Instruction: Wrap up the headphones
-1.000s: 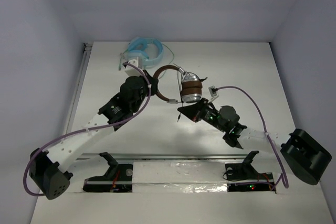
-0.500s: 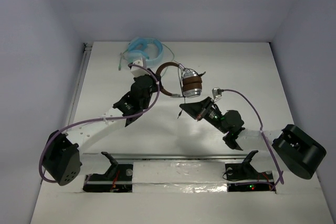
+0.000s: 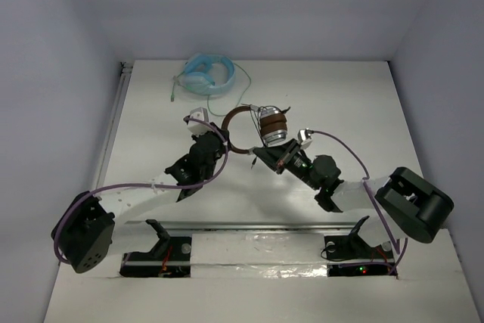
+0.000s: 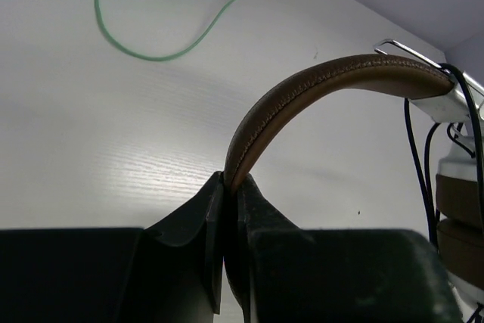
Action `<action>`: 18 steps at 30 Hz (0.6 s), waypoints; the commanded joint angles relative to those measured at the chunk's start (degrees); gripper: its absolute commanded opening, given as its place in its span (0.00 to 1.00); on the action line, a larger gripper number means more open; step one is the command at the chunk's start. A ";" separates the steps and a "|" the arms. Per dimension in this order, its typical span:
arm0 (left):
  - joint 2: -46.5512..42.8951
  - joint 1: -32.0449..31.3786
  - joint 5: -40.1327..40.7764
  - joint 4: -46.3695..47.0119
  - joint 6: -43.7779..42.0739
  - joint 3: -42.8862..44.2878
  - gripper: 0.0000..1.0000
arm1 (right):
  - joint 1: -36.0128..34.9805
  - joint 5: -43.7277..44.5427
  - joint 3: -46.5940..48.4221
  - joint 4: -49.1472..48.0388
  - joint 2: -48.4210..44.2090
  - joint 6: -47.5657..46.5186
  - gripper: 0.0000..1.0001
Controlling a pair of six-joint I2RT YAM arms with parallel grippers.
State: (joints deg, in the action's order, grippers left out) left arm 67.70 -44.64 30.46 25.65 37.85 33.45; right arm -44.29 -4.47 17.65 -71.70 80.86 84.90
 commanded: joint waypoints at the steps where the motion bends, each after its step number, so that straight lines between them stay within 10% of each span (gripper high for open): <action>1: -3.63 -3.51 0.65 4.94 2.67 -0.93 0.00 | -0.36 4.64 3.09 -13.37 1.49 4.30 0.00; 18: -1.87 -10.73 8.92 -7.81 2.94 4.08 0.00 | -2.19 8.07 7.13 -13.48 12.05 11.96 0.18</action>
State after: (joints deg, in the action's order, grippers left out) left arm 66.41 -52.95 45.76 15.59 38.83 33.12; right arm -45.82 -0.40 22.20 -75.53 93.49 96.88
